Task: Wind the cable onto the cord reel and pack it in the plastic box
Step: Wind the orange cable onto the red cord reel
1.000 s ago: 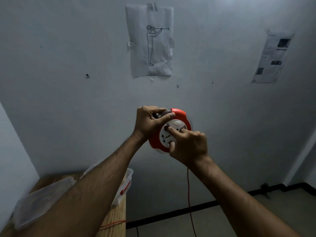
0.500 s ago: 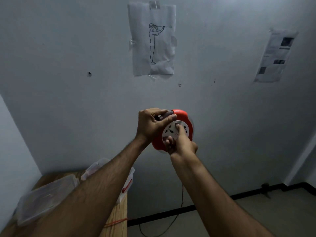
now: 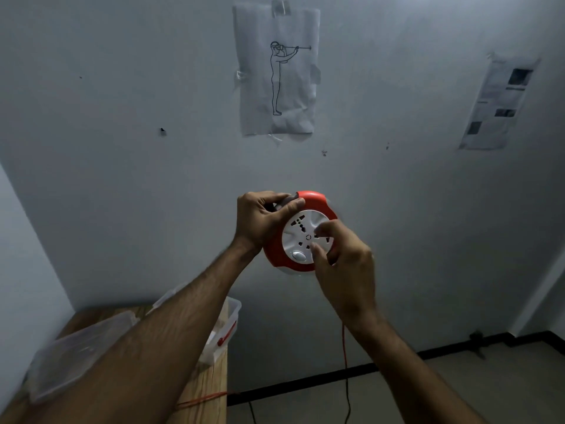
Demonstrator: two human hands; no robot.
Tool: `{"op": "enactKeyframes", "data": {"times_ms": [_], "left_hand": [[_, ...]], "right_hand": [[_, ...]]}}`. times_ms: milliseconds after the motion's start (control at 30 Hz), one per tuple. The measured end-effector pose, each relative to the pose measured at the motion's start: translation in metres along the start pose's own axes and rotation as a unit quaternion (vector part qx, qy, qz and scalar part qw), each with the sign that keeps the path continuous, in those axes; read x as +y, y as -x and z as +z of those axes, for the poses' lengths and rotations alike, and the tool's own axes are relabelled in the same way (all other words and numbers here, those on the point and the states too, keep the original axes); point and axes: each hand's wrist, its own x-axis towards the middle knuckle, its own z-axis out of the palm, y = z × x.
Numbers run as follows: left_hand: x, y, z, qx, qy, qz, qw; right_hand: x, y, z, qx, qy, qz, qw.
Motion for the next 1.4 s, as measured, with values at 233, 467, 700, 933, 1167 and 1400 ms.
{"op": "enactKeyframes", "data": {"times_ms": [233, 467, 700, 933, 1167, 1400], "left_hand": [[-0.001, -0.001, 0.006, -0.032, -0.001, 0.013, 0.999], [0.004, 0.000, 0.009, -0.048, -0.011, 0.028, 0.998], [0.006, -0.001, 0.012, -0.071, -0.039, 0.036, 0.996], [0.004, 0.002, 0.009, -0.015, -0.008, 0.011, 1.000], [0.009, 0.000, 0.011, -0.040, -0.038, 0.040, 0.998], [0.008, -0.001, 0.007, -0.057, -0.065, 0.060, 0.994]], "right_hand": [[0.026, -0.010, -0.008, -0.189, 0.344, -0.234, 0.890], [0.030, -0.017, -0.005, -0.143, 0.374, -0.307, 0.863], [0.035, -0.012, 0.011, -0.079, 0.284, -0.227, 0.928], [0.020, -0.011, 0.021, 0.030, 0.090, 0.022, 0.995], [-0.009, -0.004, 0.043, 0.123, -0.257, 0.432, 0.856], [-0.017, -0.010, 0.046, 0.131, -0.339, 0.514, 0.777]]}}
